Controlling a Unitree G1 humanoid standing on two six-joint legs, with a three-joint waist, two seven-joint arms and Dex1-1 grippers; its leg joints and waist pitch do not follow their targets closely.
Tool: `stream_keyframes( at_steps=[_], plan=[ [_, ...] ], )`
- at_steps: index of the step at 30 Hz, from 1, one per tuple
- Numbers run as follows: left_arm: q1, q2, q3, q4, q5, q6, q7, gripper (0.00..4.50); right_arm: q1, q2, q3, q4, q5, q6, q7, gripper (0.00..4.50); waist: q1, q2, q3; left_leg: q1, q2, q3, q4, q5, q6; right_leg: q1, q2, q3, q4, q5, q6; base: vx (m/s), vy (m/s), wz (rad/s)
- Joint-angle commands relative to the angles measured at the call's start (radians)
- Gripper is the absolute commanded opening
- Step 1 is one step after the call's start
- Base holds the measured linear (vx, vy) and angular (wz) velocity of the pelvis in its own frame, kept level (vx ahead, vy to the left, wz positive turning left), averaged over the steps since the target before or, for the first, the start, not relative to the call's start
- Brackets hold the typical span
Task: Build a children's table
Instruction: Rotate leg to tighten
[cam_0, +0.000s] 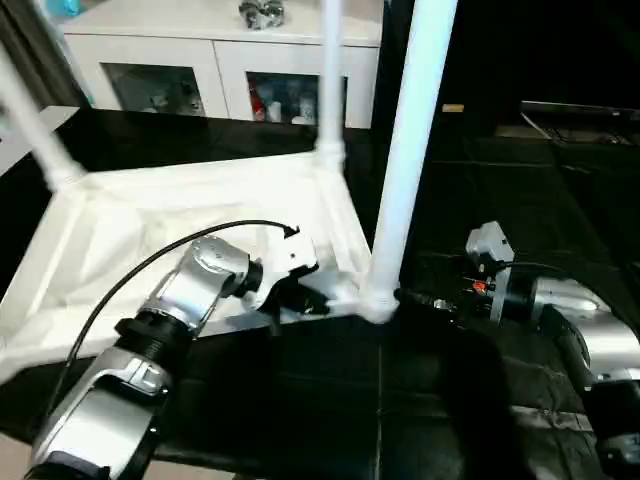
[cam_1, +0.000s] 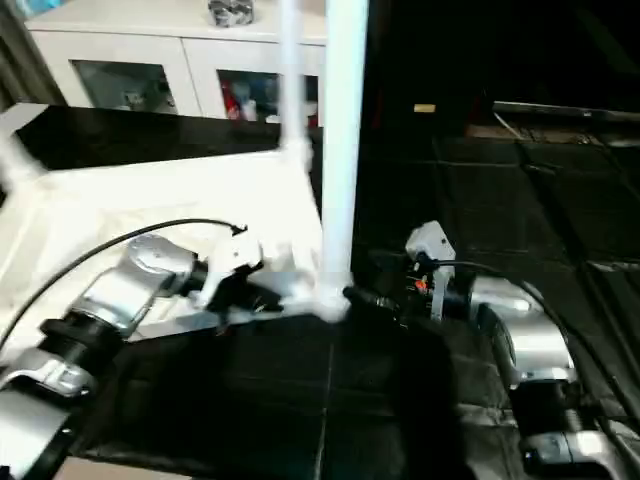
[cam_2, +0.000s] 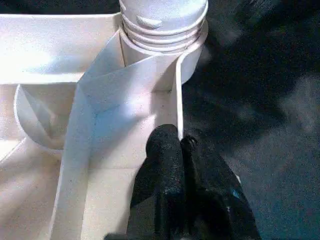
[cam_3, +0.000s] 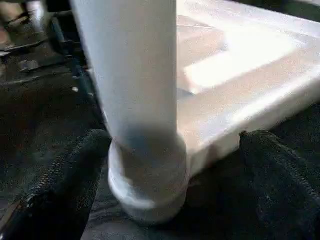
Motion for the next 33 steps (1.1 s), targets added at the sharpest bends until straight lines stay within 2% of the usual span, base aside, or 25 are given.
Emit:
stream_keyframes(
  at_steps=[1, 2, 6, 8, 9, 13, 14, 17, 21, 26, 30, 33],
  plan=[
    [0.001, 0.012, -0.050, -0.021, 0.009, -0.043, -0.077, 0.00, -0.015, -0.034, 0.057, -0.014, -0.028, -0.042, 0.101, 4.48, -0.003, -0.012, -0.080, 0.023, 0.062, -0.015, -0.057, -0.133, 0.097, 0.052, -0.097, 0.059, -0.071, -0.214, -0.191, 0.000, 0.000, 0.00],
    [-0.002, 0.016, -0.056, -0.016, 0.011, -0.054, -0.088, 0.00, -0.017, -0.043, 0.076, -0.015, -0.034, -0.055, 0.132, 4.48, 0.000, -0.010, -0.079, 0.021, 0.063, -0.015, -0.057, -0.129, 0.100, 0.052, -0.098, 0.060, -0.068, -0.204, -0.193, 0.000, 0.000, 0.00],
    [-0.007, 0.024, -0.067, -0.014, 0.014, -0.077, -0.114, 0.00, -0.023, -0.051, 0.116, -0.008, -0.051, -0.077, 0.181, 4.48, 0.002, -0.013, -0.078, 0.017, 0.062, -0.017, -0.058, -0.134, 0.097, 0.054, -0.100, 0.059, -0.069, -0.231, -0.186, 0.000, 0.000, 0.00],
    [-0.006, 0.025, -0.068, -0.019, 0.013, -0.076, -0.120, 0.00, -0.027, -0.047, 0.126, 0.000, -0.056, -0.085, 0.185, 4.48, 0.003, -0.013, -0.078, 0.018, 0.063, -0.018, -0.058, -0.136, 0.095, 0.053, -0.100, 0.059, -0.070, -0.241, -0.182, 0.000, 0.000, 0.00],
    [-0.006, 0.026, -0.069, -0.024, 0.011, -0.075, -0.126, 0.00, -0.031, -0.043, 0.131, 0.006, -0.057, -0.088, 0.186, 4.48, 0.004, -0.019, -0.078, 0.019, 0.063, -0.017, -0.058, -0.135, 0.094, 0.053, -0.102, 0.059, -0.070, -0.251, -0.180, 0.000, 0.000, 0.00],
    [-0.002, 0.028, -0.074, -0.037, 0.008, -0.076, -0.136, 0.00, -0.046, -0.028, 0.143, 0.028, -0.060, -0.085, 0.181, 4.48, 0.003, -0.019, -0.078, 0.017, 0.061, -0.017, -0.058, -0.129, 0.093, 0.053, -0.101, 0.059, -0.070, -0.263, -0.174, 0.000, 0.000, 0.00],
    [-0.002, 0.029, -0.074, -0.038, 0.008, -0.078, -0.137, 0.00, -0.049, -0.026, 0.144, 0.034, -0.061, -0.086, 0.181, 4.19, 0.004, -0.018, -0.079, 0.018, 0.062, -0.017, -0.058, -0.127, 0.094, 0.052, -0.101, 0.059, -0.071, -0.262, -0.174, 0.000, 0.000, 0.00],
    [0.002, 0.030, -0.078, -0.044, 0.006, -0.084, -0.145, 0.00, -0.060, -0.015, 0.151, 0.062, -0.070, -0.086, 0.180, 4.08, 0.005, -0.017, -0.081, 0.016, 0.063, -0.018, -0.056, -0.113, 0.097, 0.053, -0.101, 0.058, -0.066, -0.234, -0.180, 0.000, 0.000, 0.00],
    [-0.001, 0.027, -0.081, -0.043, 0.006, -0.085, -0.148, 0.00, -0.064, -0.011, 0.156, 0.076, -0.068, -0.079, 0.182, 3.71, 0.005, -0.018, -0.081, 0.014, 0.062, -0.017, -0.055, -0.109, 0.101, 0.054, -0.100, 0.059, -0.064, -0.219, -0.184, 0.000, 0.000, 0.00],
    [-0.001, 0.029, -0.083, -0.045, 0.007, -0.085, -0.153, 0.00, -0.067, -0.005, 0.154, 0.081, -0.064, -0.078, 0.184, 3.38, 0.006, -0.017, -0.081, 0.015, 0.062, -0.017, -0.056, -0.117, 0.099, 0.054, -0.100, 0.058, -0.065, -0.222, -0.184, 0.000, 0.000, 0.00],
    [-0.001, 0.030, -0.087, -0.043, 0.007, -0.088, -0.153, 0.00, -0.066, -0.001, 0.156, 0.088, -0.065, -0.081, 0.187, 2.94, 0.004, -0.015, -0.082, 0.014, 0.062, -0.017, -0.055, -0.120, 0.097, 0.055, -0.099, 0.058, -0.064, -0.216, -0.185, 0.000, 0.000, 0.00],
    [-0.001, 0.029, -0.088, -0.043, 0.008, -0.088, -0.153, 0.00, -0.064, -0.001, 0.157, 0.087, -0.065, -0.082, 0.187, 2.83, 0.004, -0.016, -0.081, 0.014, 0.061, -0.017, -0.055, -0.120, 0.096, 0.055, -0.099, 0.058, -0.065, -0.221, -0.183, 0.000, 0.000, 0.00]
  ],
)
